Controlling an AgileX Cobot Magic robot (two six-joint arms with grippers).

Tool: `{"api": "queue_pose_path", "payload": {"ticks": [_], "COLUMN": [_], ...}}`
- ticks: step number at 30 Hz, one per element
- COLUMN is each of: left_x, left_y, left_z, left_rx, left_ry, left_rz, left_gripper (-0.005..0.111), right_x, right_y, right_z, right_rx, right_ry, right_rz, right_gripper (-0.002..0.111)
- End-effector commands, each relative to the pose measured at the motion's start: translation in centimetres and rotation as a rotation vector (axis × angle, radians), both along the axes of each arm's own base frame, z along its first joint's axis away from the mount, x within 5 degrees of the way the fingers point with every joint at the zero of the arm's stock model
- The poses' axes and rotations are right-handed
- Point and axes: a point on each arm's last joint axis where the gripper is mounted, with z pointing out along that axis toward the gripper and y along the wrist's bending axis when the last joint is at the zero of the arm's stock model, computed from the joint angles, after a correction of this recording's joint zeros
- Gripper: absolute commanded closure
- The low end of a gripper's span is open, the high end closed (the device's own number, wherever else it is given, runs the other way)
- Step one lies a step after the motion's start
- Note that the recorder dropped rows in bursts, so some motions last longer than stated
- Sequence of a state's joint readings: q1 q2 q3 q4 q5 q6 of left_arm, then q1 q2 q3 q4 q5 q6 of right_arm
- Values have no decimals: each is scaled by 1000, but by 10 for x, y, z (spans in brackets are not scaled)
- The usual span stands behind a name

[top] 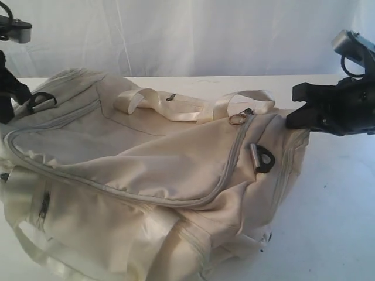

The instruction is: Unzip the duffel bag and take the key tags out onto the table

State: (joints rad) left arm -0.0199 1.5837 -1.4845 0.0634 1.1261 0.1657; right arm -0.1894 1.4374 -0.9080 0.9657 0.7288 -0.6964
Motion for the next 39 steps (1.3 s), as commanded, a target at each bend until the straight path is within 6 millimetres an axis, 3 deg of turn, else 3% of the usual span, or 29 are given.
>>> {"api": "queue_pose_path", "payload": {"ticks": [1,4,10,17,19,20,21,22,23,26,29,31,34,39], "left_x": [-49,-67,-90,-82,-77,-72,-70,-67,-63,-50,-37,-25,6,53], "left_y": [-1,-6,-8,-12,-11,-11,-11,-11,-11,-10,-18,-27,-35,-42], "left_z": [17,14,-14,-40,-35,-27,-21,-12,-3,22,49,52,42,17], "left_rx": [-54,-110,-130,-170,-169,-169,-169,-169,-165,-169,-257,-322,-390,-459], "left_ry": [39,51,150,41,-23,-81,-108,-141,-188,-355,-477,-434,-325,-159], "left_rz": [16,-1,-13,-3,1,2,1,-2,-3,16,-14,-104,-160,-194], "left_gripper": [107,107,107,107,103,94,87,74,61,45,45,46,46,46], "right_x": [26,44,75,103,102,99,98,95,95,95,93,95,99,104], "right_y": [-5,-7,-11,-17,-16,-13,-14,-14,-15,-15,-5,5,23,45], "right_z": [11,10,13,17,19,23,25,29,34,52,69,74,77,67], "right_rx": [16,33,50,29,39,49,45,9,-21,-48,-54,-60,-91,-196], "right_ry": [-4,14,14,-17,-8,2,2,-4,-29,-94,-136,-154,-149,-25], "right_rz": [19,54,66,74,98,128,134,157,173,180,216,245,282,277], "right_gripper": [108,108,108,104,87,70,63,48,42,41,41,41,41,41]}}
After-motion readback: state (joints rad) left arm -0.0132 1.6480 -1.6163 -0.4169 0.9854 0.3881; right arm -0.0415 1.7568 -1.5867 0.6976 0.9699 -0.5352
